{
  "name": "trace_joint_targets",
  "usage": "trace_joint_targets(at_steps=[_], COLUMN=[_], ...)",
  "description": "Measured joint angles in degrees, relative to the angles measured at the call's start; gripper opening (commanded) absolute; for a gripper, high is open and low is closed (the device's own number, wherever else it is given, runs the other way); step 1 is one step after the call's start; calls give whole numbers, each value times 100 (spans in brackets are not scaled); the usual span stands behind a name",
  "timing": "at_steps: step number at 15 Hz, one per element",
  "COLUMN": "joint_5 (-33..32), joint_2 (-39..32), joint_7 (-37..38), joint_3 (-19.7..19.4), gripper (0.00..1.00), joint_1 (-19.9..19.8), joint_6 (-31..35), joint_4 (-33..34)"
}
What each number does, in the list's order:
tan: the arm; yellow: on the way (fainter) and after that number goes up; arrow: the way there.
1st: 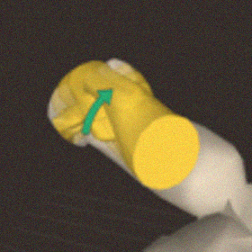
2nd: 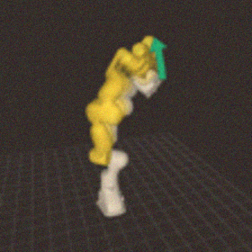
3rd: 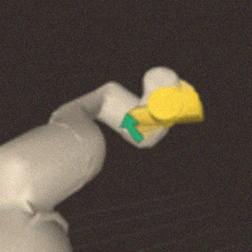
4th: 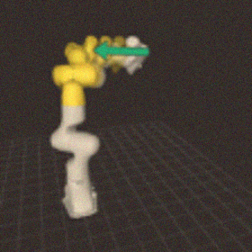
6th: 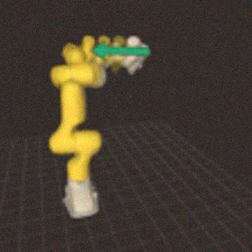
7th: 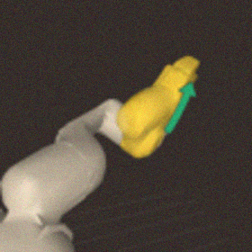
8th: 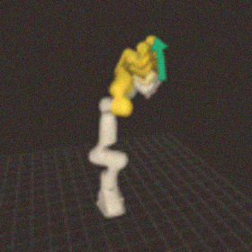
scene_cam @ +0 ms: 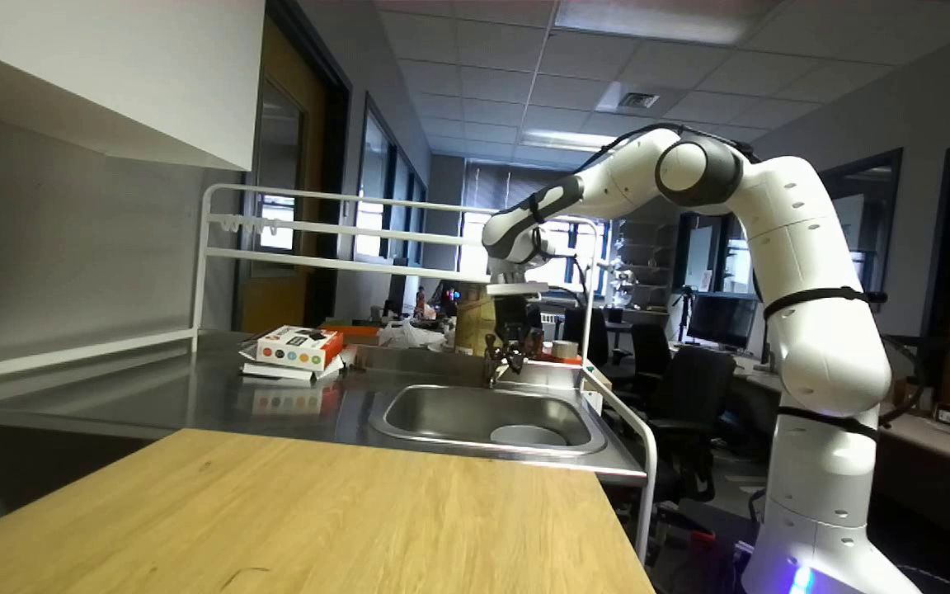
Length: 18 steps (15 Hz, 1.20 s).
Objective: Turn the tap nozzle to the right
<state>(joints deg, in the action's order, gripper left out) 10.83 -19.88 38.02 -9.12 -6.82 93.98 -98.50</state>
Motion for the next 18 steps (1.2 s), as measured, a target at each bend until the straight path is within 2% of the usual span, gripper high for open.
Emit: trace_joint_targets(at_steps=[8,18], joint_5=[-6,-5], joint_2=[-46,-76], joint_7=[-17,-51], joint_3=[-198,-250], gripper=[3,3], joint_1=[-212,-328], joint_6=[-150,-219], joint_4=[-3,-3])
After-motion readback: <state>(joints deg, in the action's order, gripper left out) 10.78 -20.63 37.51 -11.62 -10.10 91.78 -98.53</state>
